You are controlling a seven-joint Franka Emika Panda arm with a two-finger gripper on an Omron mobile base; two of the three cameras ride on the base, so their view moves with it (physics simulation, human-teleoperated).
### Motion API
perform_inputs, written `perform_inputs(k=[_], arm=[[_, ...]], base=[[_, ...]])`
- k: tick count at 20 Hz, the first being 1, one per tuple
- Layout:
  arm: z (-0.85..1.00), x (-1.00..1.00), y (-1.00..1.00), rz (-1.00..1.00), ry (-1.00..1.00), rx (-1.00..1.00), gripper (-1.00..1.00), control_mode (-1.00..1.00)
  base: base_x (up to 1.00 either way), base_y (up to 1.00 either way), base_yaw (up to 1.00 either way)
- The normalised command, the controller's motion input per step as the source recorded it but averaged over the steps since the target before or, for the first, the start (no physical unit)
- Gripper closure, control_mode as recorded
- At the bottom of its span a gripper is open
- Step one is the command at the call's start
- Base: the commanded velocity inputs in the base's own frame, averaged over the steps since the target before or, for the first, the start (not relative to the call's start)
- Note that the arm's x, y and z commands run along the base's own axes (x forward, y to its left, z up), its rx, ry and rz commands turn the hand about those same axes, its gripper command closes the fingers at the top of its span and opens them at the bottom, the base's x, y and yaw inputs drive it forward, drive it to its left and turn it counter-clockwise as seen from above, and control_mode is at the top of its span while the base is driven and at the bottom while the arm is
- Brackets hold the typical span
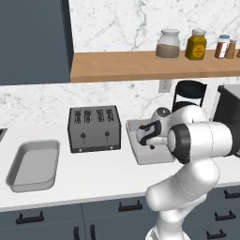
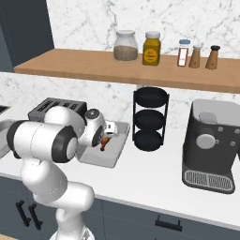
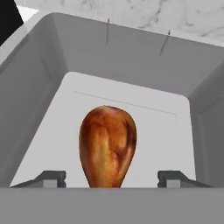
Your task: Place one lemon and one chicken drumstick in each tupperware on the nearby counter, to pack two identical lunches.
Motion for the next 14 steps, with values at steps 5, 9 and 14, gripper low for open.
perform_inputs(k=[5,9,14], arm=[[1.0,-0.65,0.01,0.0,-0.18,0.0,-1.0,-1.0],[0.85,-1.0,0.01,0.0,-0.11,-0.01,-1.0,-1.0],[0.99,-1.0,0.13,0.0,-0.09,0.0,-1.0,-1.0]], base=[[0.0,0.0,0.0],[0.0,0.0,0.0],[0.0,0.0,0.0]])
